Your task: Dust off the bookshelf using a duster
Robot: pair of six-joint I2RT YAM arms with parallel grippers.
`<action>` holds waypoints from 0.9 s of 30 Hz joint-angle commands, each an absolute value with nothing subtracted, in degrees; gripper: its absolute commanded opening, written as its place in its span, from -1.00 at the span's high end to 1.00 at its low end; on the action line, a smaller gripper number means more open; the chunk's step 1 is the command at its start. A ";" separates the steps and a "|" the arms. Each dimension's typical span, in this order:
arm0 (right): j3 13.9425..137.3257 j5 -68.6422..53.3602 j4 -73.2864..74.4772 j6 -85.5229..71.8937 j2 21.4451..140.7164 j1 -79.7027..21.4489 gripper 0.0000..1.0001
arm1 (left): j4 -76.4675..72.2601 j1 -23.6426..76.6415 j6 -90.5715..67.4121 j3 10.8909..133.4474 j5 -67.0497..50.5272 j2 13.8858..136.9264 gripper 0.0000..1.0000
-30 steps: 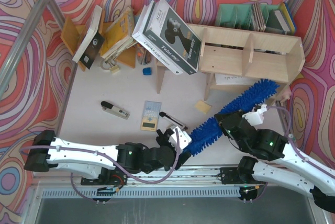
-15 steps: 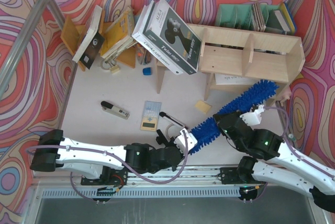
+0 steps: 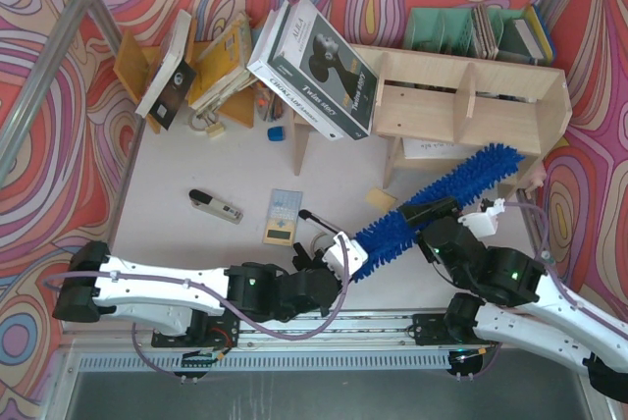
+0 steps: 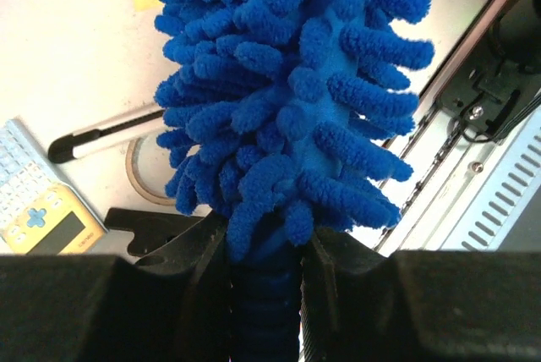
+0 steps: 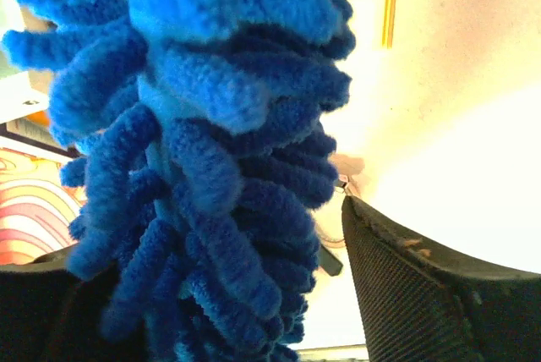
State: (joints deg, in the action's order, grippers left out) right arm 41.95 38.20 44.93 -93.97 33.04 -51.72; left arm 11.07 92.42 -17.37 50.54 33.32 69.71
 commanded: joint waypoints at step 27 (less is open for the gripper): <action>60.40 33.37 20.94 -31.22 25.30 -52.01 -0.78 | 23.24 93.77 -9.28 71.42 54.04 64.85 1.00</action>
